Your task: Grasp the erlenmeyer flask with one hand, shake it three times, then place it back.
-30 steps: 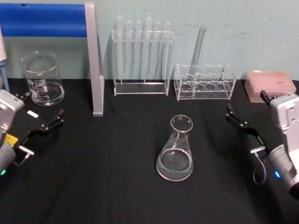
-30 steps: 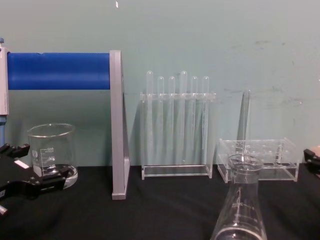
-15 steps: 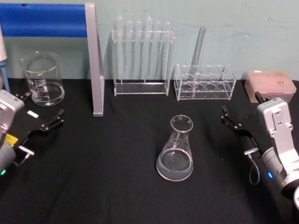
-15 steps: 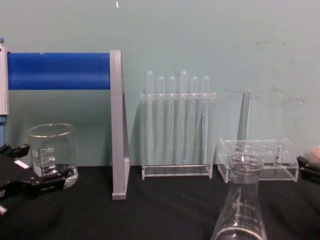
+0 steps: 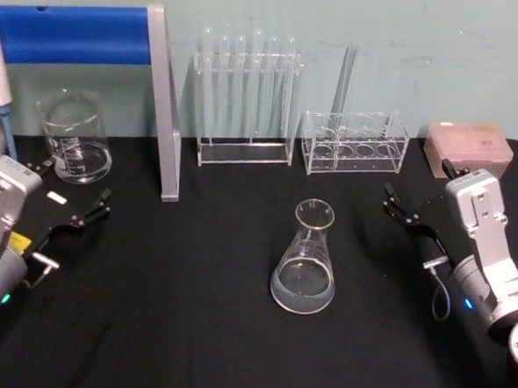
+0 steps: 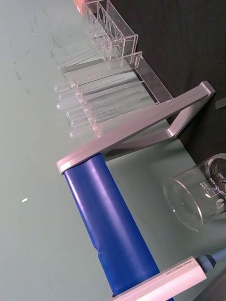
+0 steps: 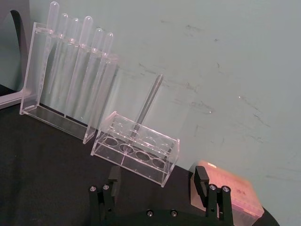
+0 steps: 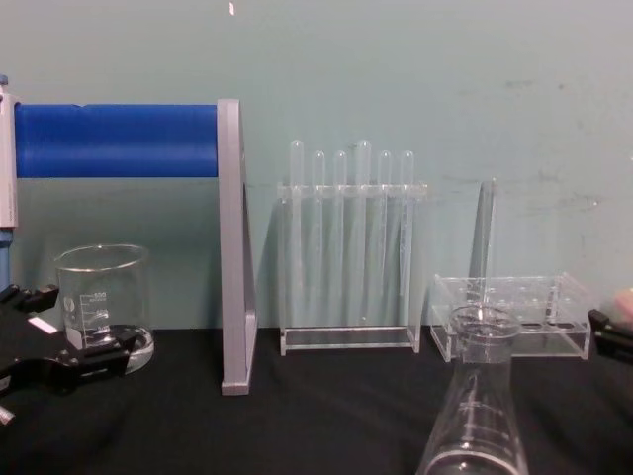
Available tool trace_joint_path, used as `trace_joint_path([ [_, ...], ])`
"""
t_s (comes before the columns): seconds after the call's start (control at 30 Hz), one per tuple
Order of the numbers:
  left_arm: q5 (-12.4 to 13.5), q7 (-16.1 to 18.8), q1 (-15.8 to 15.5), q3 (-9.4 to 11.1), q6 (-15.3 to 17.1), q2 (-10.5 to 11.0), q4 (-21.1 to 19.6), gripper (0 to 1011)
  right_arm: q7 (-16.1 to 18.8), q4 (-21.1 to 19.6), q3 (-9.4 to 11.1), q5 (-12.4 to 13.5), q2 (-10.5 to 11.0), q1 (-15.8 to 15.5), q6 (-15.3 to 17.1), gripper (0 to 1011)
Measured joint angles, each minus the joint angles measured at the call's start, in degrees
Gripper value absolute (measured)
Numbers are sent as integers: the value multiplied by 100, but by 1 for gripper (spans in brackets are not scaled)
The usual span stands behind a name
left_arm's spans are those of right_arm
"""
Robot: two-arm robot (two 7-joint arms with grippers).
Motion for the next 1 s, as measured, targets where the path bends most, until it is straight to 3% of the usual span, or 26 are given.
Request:
trace_joint_path([
  [1.0,0,0,0,0,0,0,0,1001,-7,-9,-1,22,8,-3,9,1000],
])
